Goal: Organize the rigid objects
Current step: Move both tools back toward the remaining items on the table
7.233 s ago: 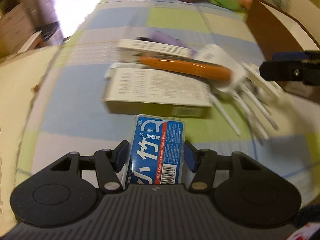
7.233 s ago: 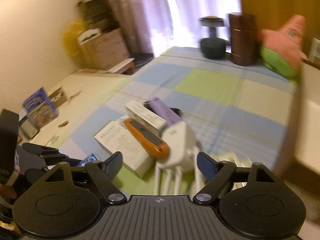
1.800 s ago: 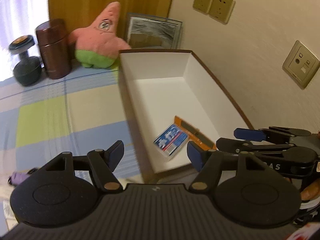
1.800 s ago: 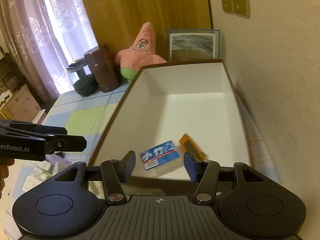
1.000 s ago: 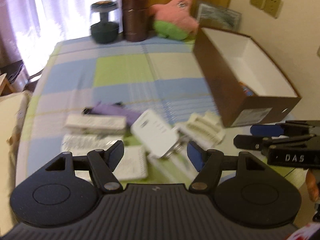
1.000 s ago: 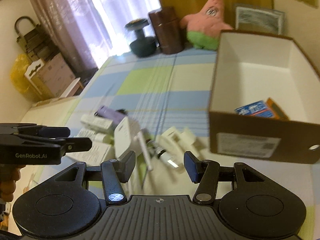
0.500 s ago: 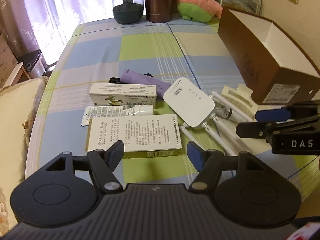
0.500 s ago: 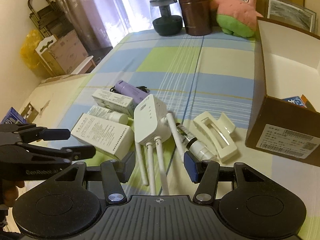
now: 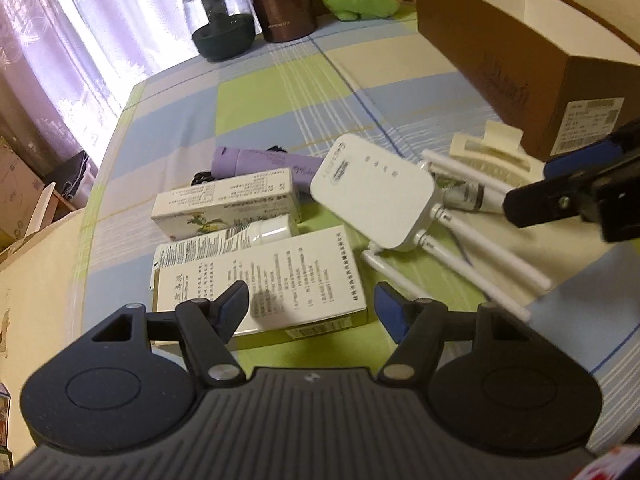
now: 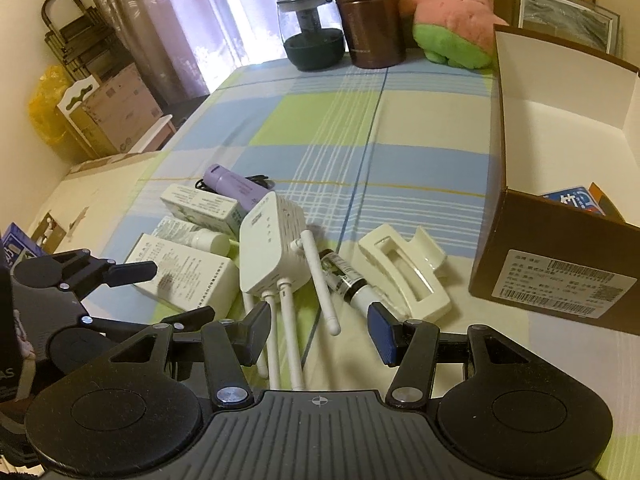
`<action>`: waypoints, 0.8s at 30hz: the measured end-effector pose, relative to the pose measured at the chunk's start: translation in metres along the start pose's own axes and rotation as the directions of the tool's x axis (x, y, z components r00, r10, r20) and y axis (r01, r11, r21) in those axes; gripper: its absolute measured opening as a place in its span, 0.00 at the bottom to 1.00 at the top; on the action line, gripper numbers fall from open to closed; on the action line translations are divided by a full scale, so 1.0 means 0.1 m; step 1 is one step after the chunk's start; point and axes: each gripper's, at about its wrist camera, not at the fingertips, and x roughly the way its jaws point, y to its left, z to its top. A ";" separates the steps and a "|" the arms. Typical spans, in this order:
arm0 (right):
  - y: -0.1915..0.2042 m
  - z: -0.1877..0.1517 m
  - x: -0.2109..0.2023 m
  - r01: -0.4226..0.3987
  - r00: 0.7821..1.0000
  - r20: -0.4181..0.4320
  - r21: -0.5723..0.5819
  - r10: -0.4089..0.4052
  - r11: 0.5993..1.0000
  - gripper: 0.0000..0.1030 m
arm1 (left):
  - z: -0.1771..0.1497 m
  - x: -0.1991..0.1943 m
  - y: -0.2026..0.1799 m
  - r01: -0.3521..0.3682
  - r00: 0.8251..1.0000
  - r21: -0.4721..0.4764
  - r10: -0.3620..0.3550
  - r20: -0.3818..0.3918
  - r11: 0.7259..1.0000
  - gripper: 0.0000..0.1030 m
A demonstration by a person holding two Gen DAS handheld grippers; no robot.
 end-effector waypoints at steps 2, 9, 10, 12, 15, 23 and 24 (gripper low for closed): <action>0.01 0.00 0.02 -0.003 1.000 -0.004 -0.009 0.003 1.000 0.49 | -0.03 0.00 0.04 -0.005 1.000 -0.007 0.005 -0.002 1.000 0.65; 0.10 0.05 0.13 -0.019 1.000 -0.005 -0.067 0.019 0.998 0.49 | -0.25 -0.11 0.37 -0.059 0.998 -0.108 0.055 -0.044 0.992 0.65; 0.11 0.06 0.15 -0.020 1.000 -0.007 -0.078 0.020 0.997 0.49 | -0.30 -0.13 0.44 -0.073 0.996 -0.132 0.067 -0.054 0.989 0.65; 0.14 0.08 0.19 -0.020 1.000 -0.010 -0.094 0.019 0.995 0.49 | -0.38 -0.16 0.57 -0.109 0.993 -0.170 0.099 -0.069 0.979 0.65; 0.16 0.11 0.24 -0.026 1.000 -0.013 -0.105 0.025 0.994 0.49 | -0.50 -0.19 0.80 -0.172 0.983 -0.227 0.152 -0.102 0.959 0.65; 0.22 0.16 0.32 -0.023 1.000 -0.010 -0.130 0.022 0.991 0.49 | -0.43 -0.43 1.15 -0.067 0.997 -0.447 0.041 -0.068 0.892 0.63; 0.22 0.17 0.33 -0.022 1.000 -0.010 -0.128 0.021 0.991 0.49 | -0.38 -0.42 1.15 -0.048 0.998 -0.467 0.026 -0.052 0.883 0.64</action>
